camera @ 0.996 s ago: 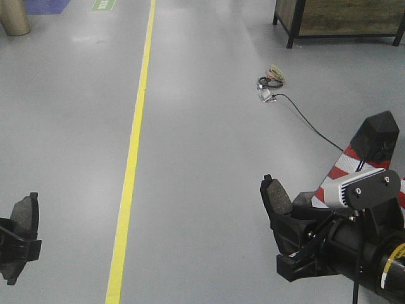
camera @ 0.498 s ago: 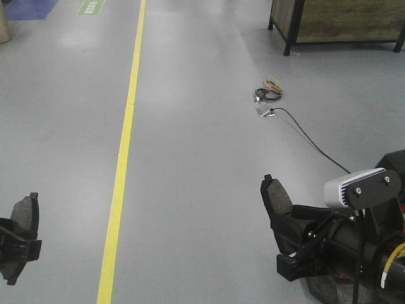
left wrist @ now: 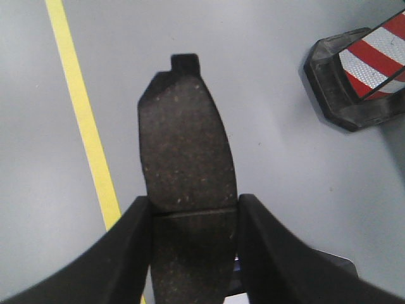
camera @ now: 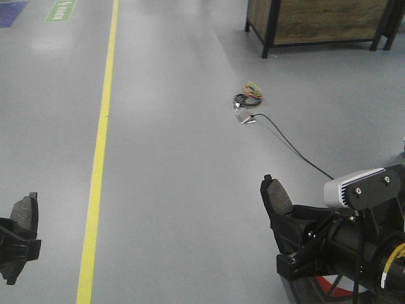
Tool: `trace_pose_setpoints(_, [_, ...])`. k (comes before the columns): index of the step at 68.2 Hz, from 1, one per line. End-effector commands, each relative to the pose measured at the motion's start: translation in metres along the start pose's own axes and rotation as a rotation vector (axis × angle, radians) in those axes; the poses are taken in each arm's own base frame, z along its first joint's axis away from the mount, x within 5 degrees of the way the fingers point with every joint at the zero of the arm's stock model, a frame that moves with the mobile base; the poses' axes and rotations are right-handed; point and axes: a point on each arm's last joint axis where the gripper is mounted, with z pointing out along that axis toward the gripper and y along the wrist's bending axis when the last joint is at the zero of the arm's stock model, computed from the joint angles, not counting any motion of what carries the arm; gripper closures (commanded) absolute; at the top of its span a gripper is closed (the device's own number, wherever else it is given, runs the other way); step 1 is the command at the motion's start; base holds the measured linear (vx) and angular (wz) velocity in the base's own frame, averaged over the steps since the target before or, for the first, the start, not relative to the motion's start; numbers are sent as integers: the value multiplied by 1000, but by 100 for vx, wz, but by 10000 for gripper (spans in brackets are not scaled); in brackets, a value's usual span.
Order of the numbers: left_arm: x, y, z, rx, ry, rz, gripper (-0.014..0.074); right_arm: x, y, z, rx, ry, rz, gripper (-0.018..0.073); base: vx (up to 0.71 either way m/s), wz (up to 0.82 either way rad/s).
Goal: Move and align brake pads A on conveyor
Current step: 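Drive along the yellow floor line holding both pads upright, then turn past the red-and-white cones toward the conveyor belt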
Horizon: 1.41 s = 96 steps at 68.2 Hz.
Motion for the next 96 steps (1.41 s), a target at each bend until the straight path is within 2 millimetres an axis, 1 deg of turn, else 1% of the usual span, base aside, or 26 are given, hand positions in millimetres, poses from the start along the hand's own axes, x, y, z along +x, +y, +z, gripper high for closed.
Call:
trace_pose_setpoints(1, [-10,-3,-8,23,-96,0,412,-20,5,-5,-42,-131,-20,492,16,-26])
trace_pose_setpoints(27, [-10,-3,-8,23,-96,0,412,-20,5,-5,-42,-131,-20,492,11,-31])
trace_pose_setpoints(47, [-10,-3,-8,23,-96,0,412,-20,5,-5,-42,-131,-20,492,7,-46])
trace_pose_setpoints(96, [-10,-3,-8,23,-95,0,412,-20,5,-5,-42,-131,-20,492,14,-73])
